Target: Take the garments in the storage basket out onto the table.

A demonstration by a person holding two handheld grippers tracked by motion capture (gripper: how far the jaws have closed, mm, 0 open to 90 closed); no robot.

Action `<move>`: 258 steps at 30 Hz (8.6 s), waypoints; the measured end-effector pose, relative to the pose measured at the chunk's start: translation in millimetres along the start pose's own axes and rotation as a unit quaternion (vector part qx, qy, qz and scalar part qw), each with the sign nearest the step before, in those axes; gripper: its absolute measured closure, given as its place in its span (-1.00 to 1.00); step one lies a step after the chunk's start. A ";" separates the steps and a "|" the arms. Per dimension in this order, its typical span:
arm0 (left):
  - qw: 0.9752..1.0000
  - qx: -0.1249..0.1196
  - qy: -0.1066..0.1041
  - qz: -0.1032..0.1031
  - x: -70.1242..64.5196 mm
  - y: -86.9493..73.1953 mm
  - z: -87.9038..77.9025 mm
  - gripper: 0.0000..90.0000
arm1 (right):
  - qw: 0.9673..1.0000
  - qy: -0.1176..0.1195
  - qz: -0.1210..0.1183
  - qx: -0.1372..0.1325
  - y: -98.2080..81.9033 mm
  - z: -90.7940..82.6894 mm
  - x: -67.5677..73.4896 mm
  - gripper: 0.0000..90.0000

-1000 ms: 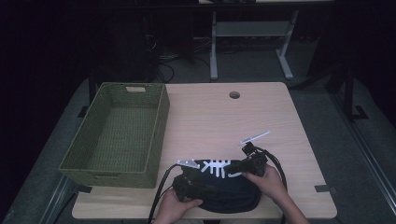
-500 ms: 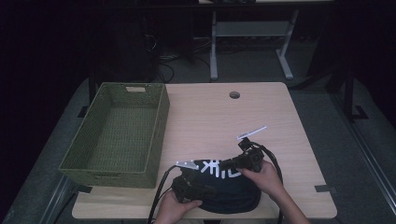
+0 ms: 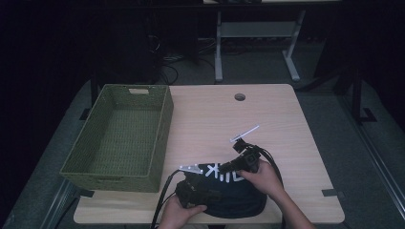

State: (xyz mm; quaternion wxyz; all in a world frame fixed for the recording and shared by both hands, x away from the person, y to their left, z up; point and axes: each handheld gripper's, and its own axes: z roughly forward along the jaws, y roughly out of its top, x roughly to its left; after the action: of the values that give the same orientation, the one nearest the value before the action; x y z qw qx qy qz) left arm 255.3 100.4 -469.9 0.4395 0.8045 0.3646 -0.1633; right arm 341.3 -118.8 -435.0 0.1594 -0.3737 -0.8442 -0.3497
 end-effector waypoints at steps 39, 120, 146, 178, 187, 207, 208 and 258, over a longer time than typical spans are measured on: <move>0.997 -0.039 0.060 -0.031 27.3 29.8 -10.7 0.57 | 0.997 -0.003 0.047 -0.062 -31.9 -10.0 -19.5 0.91; 0.999 -0.021 0.016 -0.019 4.6 21.5 2.1 0.63 | 0.994 0.047 0.056 -0.078 -96.8 -29.0 -13.7 0.77; 0.998 -0.038 0.041 -0.019 18.3 10.2 -8.0 0.66 | 0.994 0.012 0.060 -0.094 -116.1 -43.2 -19.2 0.87; 0.981 -0.118 0.128 -0.083 40.9 23.2 -28.8 0.21 | 0.975 -0.084 0.127 -0.162 -105.1 -69.5 -66.1 0.19; 0.980 -0.108 0.134 -0.096 46.2 23.1 -22.7 0.13 | 0.975 -0.086 0.124 -0.163 -106.7 -63.9 -66.2 0.19; 0.984 -0.108 0.112 -0.092 45.1 22.4 -11.9 0.41 | 0.979 -0.082 0.110 -0.150 -107.2 -56.9 -61.0 0.57; 0.984 -0.106 0.113 -0.088 45.0 22.4 -11.6 0.44 | 0.979 -0.083 0.108 -0.150 -107.3 -56.8 -60.9 0.59; 0.984 -0.158 0.078 -0.026 -2.9 76.7 -77.9 0.75 | 0.971 -0.027 0.092 -0.220 -75.3 -115.9 -24.4 0.77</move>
State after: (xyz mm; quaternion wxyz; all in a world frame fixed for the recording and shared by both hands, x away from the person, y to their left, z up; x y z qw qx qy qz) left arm 304.8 136.8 -379.4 0.5271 0.7251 0.4400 -0.0521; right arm 302.6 -249.5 -401.8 0.0825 -0.4848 -0.7126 -0.5003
